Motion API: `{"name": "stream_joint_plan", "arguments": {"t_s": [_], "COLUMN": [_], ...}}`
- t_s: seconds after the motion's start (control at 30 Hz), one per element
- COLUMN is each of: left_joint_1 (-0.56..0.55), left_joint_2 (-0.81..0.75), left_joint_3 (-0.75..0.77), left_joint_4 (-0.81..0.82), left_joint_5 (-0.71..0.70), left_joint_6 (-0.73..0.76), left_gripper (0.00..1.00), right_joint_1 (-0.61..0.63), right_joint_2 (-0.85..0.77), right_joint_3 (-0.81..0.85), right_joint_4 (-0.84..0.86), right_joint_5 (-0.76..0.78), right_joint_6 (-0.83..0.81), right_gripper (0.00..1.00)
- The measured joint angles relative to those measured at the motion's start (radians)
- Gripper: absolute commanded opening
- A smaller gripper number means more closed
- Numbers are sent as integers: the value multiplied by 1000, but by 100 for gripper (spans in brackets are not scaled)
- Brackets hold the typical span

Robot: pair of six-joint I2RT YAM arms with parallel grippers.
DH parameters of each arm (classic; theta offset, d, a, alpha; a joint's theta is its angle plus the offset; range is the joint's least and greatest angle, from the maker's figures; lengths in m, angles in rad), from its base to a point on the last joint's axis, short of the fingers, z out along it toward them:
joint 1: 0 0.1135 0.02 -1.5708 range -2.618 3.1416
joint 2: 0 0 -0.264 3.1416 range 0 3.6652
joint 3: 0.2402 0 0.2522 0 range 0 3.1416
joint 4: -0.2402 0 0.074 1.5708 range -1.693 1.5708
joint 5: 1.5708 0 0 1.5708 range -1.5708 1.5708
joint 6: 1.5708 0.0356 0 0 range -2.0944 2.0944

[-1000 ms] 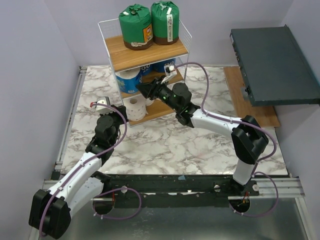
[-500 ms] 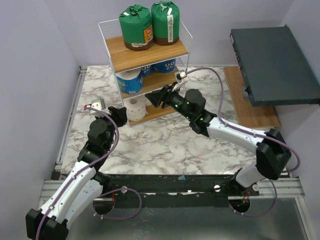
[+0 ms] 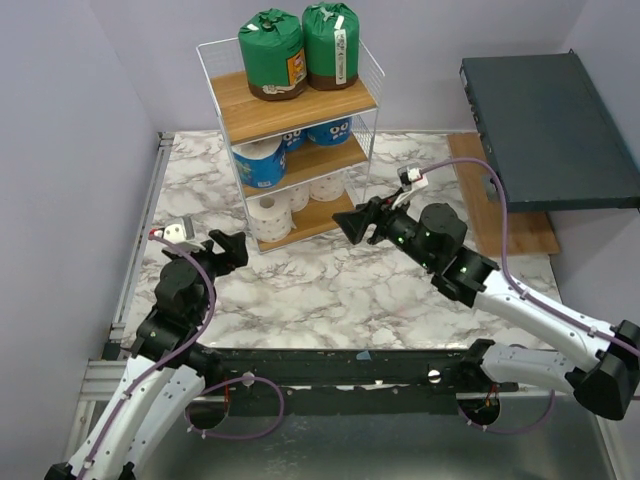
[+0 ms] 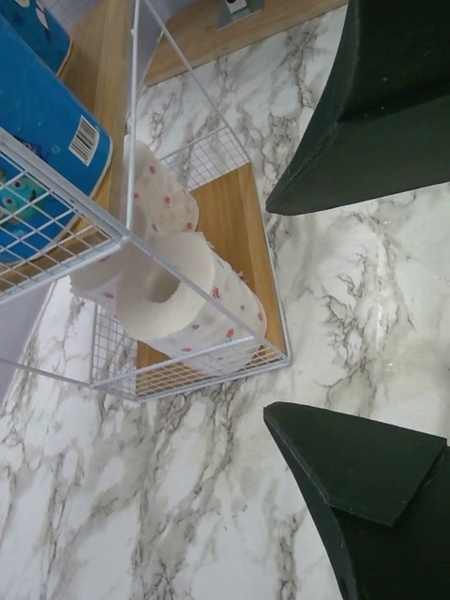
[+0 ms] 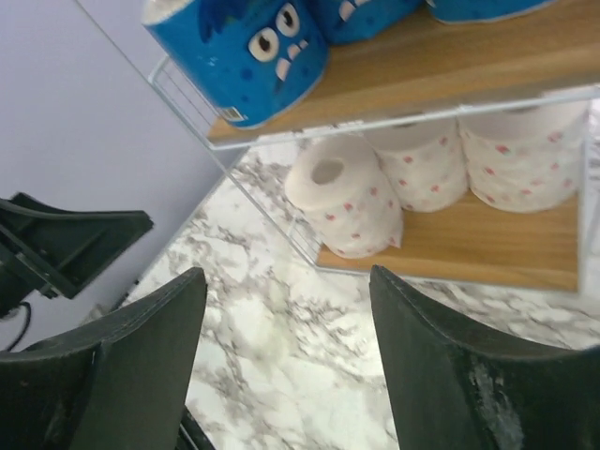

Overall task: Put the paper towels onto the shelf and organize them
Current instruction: Reset both arms

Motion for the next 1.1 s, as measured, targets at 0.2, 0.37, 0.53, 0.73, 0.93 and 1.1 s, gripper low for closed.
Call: {"name": "stream_joint_plan", "arguments": {"t_s": [0.2, 0.37, 0.53, 0.73, 0.93, 1.1], "left_joint_1": [0, 0, 0, 0, 14, 102], "left_joint_2": [-23, 12, 32, -21, 131, 182], "left_joint_3": [38, 47, 27, -68, -13, -41], "left_joint_4": [-123, -157, -122, 4, 16, 83], "left_joint_5": [-28, -62, -71, -105, -246, -253], "left_joint_6": [11, 23, 84, 138, 106, 71], "left_gripper": [98, 99, 98, 99, 98, 98], "right_joint_1": [0, 0, 0, 0, 0, 0], "right_joint_2": [-75, -88, -52, -12, -13, -15], "right_joint_3": [-13, -105, -134, -126, -125, -79], "right_joint_4": [-209, -304, -385, -425, -457, -522], "right_joint_5": [121, 286, 445, 549, 568, 560], "right_joint_6": [46, 140, 167, 193, 206, 188], "right_gripper": [100, 100, 100, 100, 100, 100]}}
